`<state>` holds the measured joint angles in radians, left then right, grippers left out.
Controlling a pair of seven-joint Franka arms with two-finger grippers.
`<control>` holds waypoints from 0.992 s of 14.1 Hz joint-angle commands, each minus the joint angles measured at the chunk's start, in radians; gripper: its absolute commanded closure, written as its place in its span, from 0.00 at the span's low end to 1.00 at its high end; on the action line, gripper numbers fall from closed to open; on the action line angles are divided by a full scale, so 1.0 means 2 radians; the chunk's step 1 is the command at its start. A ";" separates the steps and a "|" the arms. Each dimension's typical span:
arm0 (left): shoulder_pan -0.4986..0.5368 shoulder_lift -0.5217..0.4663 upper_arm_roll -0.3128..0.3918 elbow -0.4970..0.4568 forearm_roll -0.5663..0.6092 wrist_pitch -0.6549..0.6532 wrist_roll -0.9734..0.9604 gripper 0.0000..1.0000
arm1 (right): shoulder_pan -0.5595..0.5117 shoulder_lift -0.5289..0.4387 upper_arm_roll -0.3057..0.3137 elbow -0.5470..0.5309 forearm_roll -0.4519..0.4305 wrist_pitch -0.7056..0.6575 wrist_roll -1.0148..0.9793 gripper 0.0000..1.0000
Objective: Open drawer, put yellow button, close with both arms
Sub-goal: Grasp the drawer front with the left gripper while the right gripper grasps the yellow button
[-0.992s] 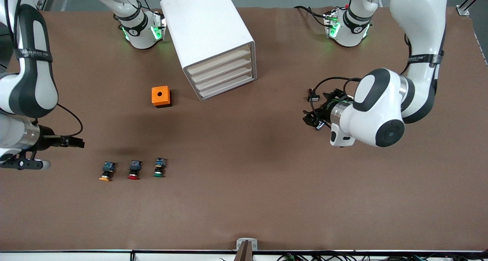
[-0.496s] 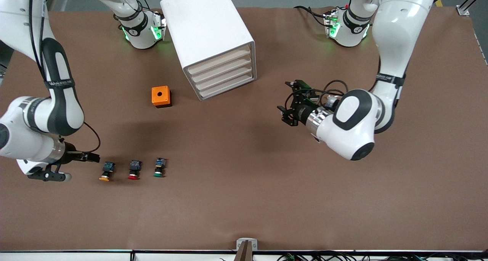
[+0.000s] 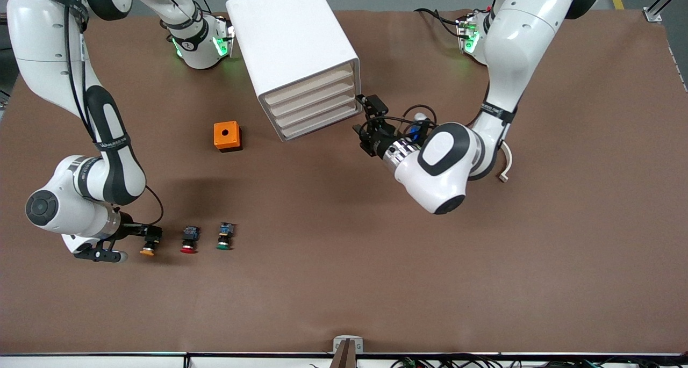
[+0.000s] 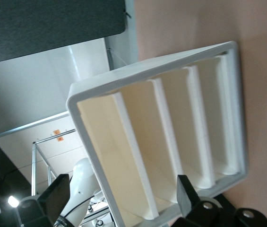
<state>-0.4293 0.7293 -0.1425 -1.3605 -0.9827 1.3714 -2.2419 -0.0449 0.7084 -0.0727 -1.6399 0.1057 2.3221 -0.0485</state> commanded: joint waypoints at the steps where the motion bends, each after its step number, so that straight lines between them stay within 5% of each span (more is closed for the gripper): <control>1: -0.013 0.026 0.002 0.012 -0.016 -0.011 -0.039 0.22 | 0.006 0.012 0.003 0.008 0.013 0.008 0.003 0.00; 5: -0.026 0.054 0.002 0.013 -0.018 -0.011 -0.044 0.45 | 0.007 0.025 0.003 0.017 0.009 0.009 0.002 0.00; 9: -0.048 0.057 0.002 0.008 -0.039 -0.012 -0.043 0.47 | 0.006 0.029 0.003 0.020 0.008 0.008 -0.003 0.09; 11: -0.061 0.057 0.002 0.003 -0.039 -0.012 -0.045 0.47 | 0.006 0.029 0.003 0.020 0.007 0.007 -0.006 0.31; 14: -0.080 0.057 0.002 -0.007 -0.039 -0.015 -0.046 0.53 | 0.002 0.025 0.003 0.020 0.013 0.006 -0.004 0.97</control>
<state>-0.5668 0.8432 -0.1431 -1.3659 -1.0401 1.3603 -2.3169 -0.0312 0.7485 -0.0708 -1.6260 0.1127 2.3425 -0.0506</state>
